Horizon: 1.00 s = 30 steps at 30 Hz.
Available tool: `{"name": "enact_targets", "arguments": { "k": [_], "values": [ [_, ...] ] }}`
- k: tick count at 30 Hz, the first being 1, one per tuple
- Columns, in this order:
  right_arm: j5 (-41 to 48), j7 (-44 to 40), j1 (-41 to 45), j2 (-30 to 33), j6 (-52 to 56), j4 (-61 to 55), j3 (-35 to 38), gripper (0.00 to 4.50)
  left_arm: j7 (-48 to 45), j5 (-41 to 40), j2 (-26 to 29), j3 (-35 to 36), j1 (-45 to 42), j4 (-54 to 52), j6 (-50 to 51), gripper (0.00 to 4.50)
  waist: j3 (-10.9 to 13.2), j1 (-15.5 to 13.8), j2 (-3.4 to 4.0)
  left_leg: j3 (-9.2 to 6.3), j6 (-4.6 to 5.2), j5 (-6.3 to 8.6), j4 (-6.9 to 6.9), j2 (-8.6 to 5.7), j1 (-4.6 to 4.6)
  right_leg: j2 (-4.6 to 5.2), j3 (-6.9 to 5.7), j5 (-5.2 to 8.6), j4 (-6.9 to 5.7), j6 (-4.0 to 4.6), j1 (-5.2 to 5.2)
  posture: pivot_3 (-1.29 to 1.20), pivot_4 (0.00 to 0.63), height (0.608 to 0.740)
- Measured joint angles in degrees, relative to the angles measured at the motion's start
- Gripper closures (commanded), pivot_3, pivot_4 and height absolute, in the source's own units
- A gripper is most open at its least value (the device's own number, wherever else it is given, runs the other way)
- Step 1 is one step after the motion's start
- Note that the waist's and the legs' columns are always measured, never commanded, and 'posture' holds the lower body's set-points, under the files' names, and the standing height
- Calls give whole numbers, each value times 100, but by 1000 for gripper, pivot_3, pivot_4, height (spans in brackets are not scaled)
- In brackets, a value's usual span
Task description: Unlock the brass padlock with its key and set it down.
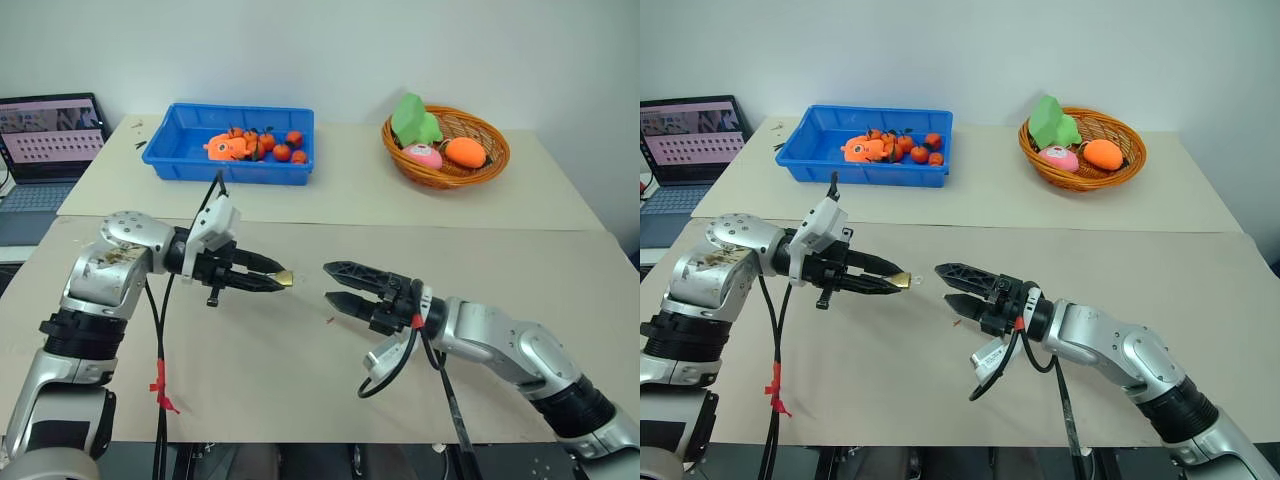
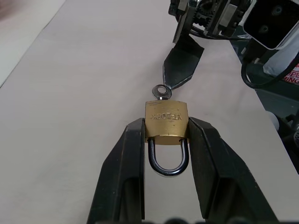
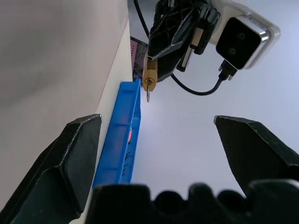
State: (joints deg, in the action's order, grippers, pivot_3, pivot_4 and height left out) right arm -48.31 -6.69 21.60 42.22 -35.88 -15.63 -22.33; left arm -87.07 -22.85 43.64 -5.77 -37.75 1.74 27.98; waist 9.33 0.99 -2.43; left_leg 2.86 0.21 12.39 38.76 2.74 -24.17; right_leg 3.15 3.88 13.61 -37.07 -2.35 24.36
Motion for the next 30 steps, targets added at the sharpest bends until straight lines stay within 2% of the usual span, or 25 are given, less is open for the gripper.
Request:
{"name": "enact_targets", "arguments": {
  "k": [8,26,30],
  "values": [
    [-109,-156,14,-225,-309,234,-82,0,-77,-107,-3,-131,-15,-239,68,3676,0,3,0,0,0,0,0,0,1,0,0,0,-2,1,0,0,150,740],
    [-214,-305,26,-288,-402,330,-78,0,-288,-115,83,-429,-8,-321,-58,3676,0,3,0,0,0,0,1,0,1,-1,0,0,-3,1,0,0,150,740],
    [-221,-312,25,-324,-402,330,-78,1024,-289,-116,83,-429,-8,-320,-64,3676,0,4,0,0,0,0,1,0,1,-1,0,0,-3,1,0,0,150,740]
  ]
}}
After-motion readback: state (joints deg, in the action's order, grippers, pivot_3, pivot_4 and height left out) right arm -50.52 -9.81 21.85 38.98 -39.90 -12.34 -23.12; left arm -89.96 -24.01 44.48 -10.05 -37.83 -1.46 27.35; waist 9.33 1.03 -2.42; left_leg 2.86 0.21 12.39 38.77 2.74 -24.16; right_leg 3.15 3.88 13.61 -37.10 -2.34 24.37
